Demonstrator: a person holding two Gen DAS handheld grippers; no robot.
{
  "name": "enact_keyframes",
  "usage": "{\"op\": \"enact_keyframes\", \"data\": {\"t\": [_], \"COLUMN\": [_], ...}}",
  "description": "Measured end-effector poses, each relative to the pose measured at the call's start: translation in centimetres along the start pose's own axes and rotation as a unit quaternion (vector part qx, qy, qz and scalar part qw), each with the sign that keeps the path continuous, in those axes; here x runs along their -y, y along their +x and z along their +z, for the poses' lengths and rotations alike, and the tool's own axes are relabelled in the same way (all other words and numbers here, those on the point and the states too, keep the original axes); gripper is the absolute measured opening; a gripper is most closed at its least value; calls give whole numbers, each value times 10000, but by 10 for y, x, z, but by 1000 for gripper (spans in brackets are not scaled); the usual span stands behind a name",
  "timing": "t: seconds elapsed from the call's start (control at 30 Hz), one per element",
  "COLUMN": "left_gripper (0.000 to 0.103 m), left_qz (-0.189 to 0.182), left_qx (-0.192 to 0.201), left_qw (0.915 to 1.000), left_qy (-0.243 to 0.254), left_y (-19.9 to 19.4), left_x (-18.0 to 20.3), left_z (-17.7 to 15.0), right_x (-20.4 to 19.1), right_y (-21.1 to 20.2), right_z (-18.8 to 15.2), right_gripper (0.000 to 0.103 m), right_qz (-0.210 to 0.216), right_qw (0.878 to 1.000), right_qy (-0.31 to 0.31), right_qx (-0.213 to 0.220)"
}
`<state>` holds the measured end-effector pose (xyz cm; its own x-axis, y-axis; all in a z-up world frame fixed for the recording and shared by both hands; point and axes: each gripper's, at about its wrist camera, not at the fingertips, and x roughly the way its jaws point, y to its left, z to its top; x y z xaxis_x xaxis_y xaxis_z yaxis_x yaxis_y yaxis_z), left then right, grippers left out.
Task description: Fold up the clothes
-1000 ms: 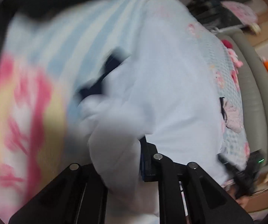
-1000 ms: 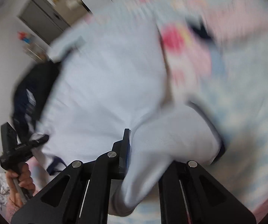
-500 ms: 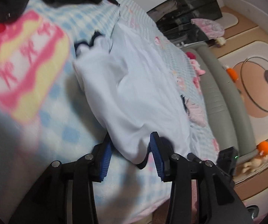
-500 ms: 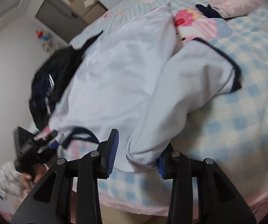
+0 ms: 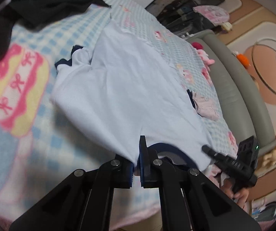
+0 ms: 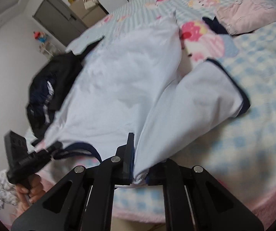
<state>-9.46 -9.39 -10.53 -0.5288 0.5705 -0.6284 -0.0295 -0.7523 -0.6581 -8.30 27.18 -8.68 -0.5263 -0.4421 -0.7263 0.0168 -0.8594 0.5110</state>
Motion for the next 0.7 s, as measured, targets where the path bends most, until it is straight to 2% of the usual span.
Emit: {"op": "enact_keyframes", "data": {"t": [0.17,0.3,0.33,0.4,0.47,0.53,0.63,0.7], "left_gripper": [5,5,9,9,13,25,27,27], "left_qz": [-52,158,149,81,23,-29,-145,-17], "left_qx": [-86,-499,-533,-538,-511,-379,-226,-146], "left_qw": [9999,9983,9980,9976,9978,9991,9996,9999], "left_qy": [-8,-241,-314,-424,-428,-186,-45,10], "left_y": [-11,18,21,23,19,8,-2,-4], "left_x": [-4,-22,-26,-30,-30,-22,-17,-11], "left_z": [-29,-58,-62,-67,-70,-69,-72,-74], "right_x": [3,32,41,55,58,57,37,18], "right_y": [-20,0,8,19,11,2,-20,-31], "right_z": [-12,-29,-34,-41,-41,-42,-43,-48], "right_gripper": [7,7,7,7,9,16,18,18], "right_qz": [103,-498,-645,-790,-702,-700,-947,-1116], "right_qw": [9999,9984,9973,9955,9957,9956,9949,9929], "right_qy": [53,217,281,421,569,613,231,-83], "right_qx": [97,-128,-207,-309,-202,-60,266,415]}}
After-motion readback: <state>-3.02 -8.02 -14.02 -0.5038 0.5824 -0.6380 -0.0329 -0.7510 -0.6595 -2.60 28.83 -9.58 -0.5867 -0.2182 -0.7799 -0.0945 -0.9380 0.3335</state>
